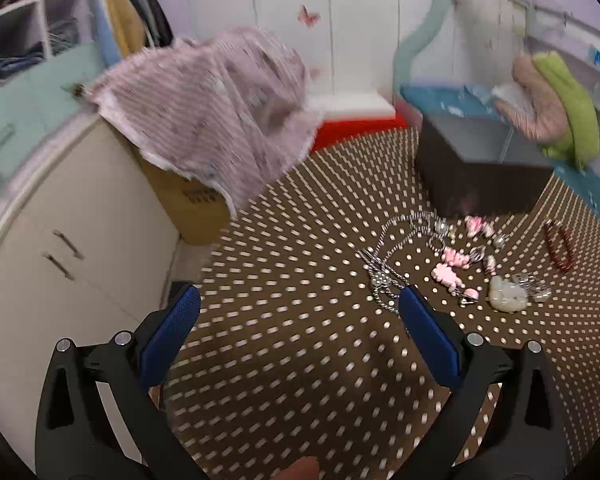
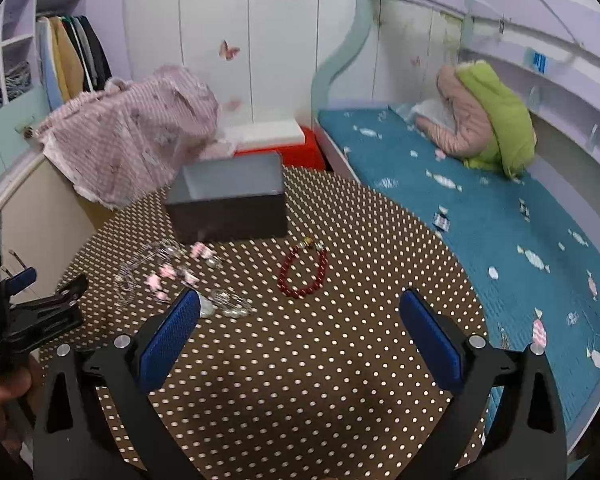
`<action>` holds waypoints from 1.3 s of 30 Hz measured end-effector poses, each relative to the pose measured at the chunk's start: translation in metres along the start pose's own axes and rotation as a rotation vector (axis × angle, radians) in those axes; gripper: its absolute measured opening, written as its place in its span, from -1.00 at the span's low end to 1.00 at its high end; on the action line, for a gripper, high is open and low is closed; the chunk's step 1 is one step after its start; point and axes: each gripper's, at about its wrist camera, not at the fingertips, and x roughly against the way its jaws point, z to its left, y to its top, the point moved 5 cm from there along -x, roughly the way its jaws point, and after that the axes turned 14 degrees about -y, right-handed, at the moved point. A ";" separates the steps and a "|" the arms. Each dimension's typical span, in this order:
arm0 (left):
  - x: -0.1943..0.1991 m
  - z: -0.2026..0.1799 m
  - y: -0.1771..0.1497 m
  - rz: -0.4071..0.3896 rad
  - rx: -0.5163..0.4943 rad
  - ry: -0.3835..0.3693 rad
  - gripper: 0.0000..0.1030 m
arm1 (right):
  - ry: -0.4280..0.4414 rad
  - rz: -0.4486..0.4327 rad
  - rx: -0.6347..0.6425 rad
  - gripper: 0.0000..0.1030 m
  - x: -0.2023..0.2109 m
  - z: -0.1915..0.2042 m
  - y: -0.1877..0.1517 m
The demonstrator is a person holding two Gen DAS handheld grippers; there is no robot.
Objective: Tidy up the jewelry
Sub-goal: 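Lower the right tool onto the red bead bracelet and close it, then grasp the silver chain necklace with the left tool while the right tool holds the bracelet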
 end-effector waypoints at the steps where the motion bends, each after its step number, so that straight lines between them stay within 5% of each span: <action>1: -0.011 -0.005 0.000 0.025 0.002 -0.003 0.91 | 0.000 0.019 -0.005 0.86 -0.007 -0.003 -0.001; 5: -0.047 -0.007 0.001 0.089 0.004 -0.011 0.91 | 0.003 0.094 -0.013 0.86 -0.037 -0.011 -0.006; 12: -0.068 -0.005 0.015 0.083 0.032 -0.091 0.81 | 0.008 0.160 -0.025 0.86 -0.072 -0.020 -0.001; 19: -0.069 -0.016 0.020 0.061 0.015 -0.183 -0.10 | -0.003 0.189 -0.022 0.83 -0.101 -0.018 0.011; 23: -0.070 -0.024 0.023 0.060 -0.002 -0.235 -0.71 | -0.006 0.221 -0.004 0.39 -0.122 -0.007 0.014; 28: -0.060 -0.033 0.018 0.073 0.015 -0.289 -0.95 | -0.027 0.209 0.065 -0.11 -0.130 0.009 0.013; 31: -0.057 -0.033 0.010 0.084 -0.007 -0.282 -0.92 | -0.016 0.191 0.109 -0.54 -0.125 0.016 0.011; 33: -0.057 -0.033 0.009 0.086 0.002 -0.296 -0.75 | -0.018 0.189 0.119 -0.64 -0.122 0.019 0.009; 34: -0.056 -0.036 0.009 0.086 -0.002 -0.311 -0.45 | -0.018 0.190 0.116 -0.64 -0.122 0.019 0.009; 35: -0.055 -0.038 0.010 0.081 -0.009 -0.292 0.29 | -0.015 0.192 0.110 -0.64 -0.122 0.017 0.009; 36: -0.051 -0.037 0.008 0.062 -0.013 -0.263 0.62 | -0.012 0.195 0.106 -0.64 -0.122 0.016 0.009; 37: -0.049 -0.037 0.008 0.040 -0.015 -0.254 0.75 | -0.011 0.195 0.109 -0.64 -0.123 0.016 0.010; 39: -0.055 -0.038 0.004 0.068 -0.014 -0.264 0.57 | -0.009 0.194 0.113 -0.64 -0.125 0.015 0.011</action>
